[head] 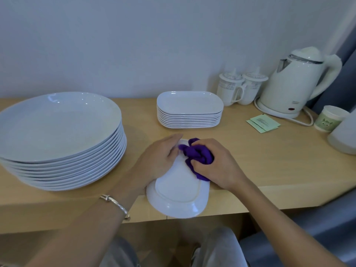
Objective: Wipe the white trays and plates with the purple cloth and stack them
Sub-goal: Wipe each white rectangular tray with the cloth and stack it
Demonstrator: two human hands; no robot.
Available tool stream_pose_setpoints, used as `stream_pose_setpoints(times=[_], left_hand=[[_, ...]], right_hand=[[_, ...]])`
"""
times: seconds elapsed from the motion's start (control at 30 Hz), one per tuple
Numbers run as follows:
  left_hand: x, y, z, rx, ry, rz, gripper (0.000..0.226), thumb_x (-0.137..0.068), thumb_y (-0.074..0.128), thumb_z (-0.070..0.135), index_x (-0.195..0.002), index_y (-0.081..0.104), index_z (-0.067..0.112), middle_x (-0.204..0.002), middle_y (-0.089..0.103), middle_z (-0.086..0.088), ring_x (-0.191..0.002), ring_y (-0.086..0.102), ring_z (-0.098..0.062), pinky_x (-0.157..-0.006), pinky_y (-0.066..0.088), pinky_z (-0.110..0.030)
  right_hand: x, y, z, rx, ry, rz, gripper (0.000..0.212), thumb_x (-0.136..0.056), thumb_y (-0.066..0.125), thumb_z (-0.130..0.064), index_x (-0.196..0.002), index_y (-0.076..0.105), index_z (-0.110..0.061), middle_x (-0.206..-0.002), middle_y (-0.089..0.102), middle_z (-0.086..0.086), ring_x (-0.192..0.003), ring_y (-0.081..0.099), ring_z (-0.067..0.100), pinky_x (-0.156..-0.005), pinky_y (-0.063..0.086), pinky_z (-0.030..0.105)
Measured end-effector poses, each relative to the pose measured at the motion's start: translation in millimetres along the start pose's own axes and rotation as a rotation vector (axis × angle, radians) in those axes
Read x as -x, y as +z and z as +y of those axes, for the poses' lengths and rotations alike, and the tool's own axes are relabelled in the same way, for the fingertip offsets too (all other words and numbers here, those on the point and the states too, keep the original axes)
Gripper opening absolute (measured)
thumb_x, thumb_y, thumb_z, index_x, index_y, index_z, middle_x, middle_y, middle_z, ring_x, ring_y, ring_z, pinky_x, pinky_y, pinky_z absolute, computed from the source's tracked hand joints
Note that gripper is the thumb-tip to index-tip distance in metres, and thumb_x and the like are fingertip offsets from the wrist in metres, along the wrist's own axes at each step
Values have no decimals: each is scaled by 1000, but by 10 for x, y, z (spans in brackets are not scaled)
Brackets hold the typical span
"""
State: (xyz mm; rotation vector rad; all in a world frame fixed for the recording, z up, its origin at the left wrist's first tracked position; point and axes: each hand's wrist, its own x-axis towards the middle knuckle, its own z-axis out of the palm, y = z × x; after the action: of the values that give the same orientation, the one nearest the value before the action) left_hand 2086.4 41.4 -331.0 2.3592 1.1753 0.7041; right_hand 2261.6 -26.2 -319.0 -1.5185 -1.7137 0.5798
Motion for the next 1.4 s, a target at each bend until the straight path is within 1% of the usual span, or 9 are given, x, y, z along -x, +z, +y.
stream_pose_setpoints(times=[0.13, 0.3, 0.4, 0.53, 0.7, 0.93, 1.1, 1.27, 1.4], left_hand=[[112, -54, 233, -245, -168, 205, 34, -100, 37, 38, -120, 58, 21, -122, 56, 5, -107, 56, -21, -75, 43, -31], [495, 39, 398, -331, -247, 6, 56, -99, 23, 48, -147, 28, 21, -148, 36, 3, -132, 37, -16, -100, 37, -32], [474, 40, 251, -246, -197, -42, 54, -102, 27, 36, -151, 18, 16, -156, 22, 1, -140, 23, -14, -110, 21, -25], [429, -71, -3, -131, -80, -105, 55, -96, 25, 33, -148, 27, 15, -152, 31, 3, -135, 29, -12, -109, 18, -19], [441, -120, -124, -99, -87, -143, 55, -97, 21, 30, -152, 17, 22, -148, 25, 18, -140, 22, -7, -110, 16, -17], [359, -129, -206, -45, -94, -106, 60, -89, 28, 15, -148, 30, 22, -149, 31, 15, -136, 30, -3, -103, 24, -13], [360, -114, -155, -33, -55, -73, 60, -87, 29, 9, -146, 34, 19, -144, 34, 19, -133, 31, -1, -97, 23, -8], [364, -111, -208, -42, -141, -58, 56, -95, 33, 3, -147, 32, 23, -152, 31, 11, -139, 27, -5, -101, 14, -5], [368, -109, -195, -44, -130, -62, 56, -95, 33, 5, -147, 32, 24, -152, 32, 12, -137, 28, -4, -99, 19, -8]], right_hand=[[-51, -104, 70, 61, 117, 127, 26, -76, 69, -21, -100, 61, -26, -104, 55, -18, -100, 52, 7, -84, 42, 22], [-162, 43, 113, 183, 207, 285, 16, -74, 61, -27, -89, 59, -26, -96, 57, -8, -96, 52, 14, -71, 40, 24], [-51, 124, -33, 211, 67, 231, 19, -74, 65, -27, -90, 63, -19, -91, 61, -5, -90, 53, 14, -73, 44, 28], [61, 167, -236, 171, -117, -91, 27, -76, 70, -28, -101, 65, -18, -99, 64, -4, -91, 51, 7, -84, 43, 25], [-239, -224, 48, 78, 248, 186, 24, -75, 67, -24, -100, 64, -27, -101, 64, -7, -90, 58, 11, -75, 45, 27], [14, -8, -99, 100, -66, -145, 30, -76, 72, -28, -104, 63, -33, -101, 61, -20, -94, 53, 1, -82, 43, 16], [-116, -271, 183, -152, 195, 160, 28, -77, 69, -20, -91, 61, -43, -91, 64, -25, -87, 60, -1, -70, 43, 9], [163, -102, 93, 46, -181, -106, 39, -71, 75, -24, -107, 63, -31, -106, 61, -23, -98, 56, -1, -87, 41, 11], [147, -373, 317, -73, -10, -4, 48, -76, 76, -13, -109, 57, -41, -112, 58, -25, -102, 56, -4, -94, 46, 22]])
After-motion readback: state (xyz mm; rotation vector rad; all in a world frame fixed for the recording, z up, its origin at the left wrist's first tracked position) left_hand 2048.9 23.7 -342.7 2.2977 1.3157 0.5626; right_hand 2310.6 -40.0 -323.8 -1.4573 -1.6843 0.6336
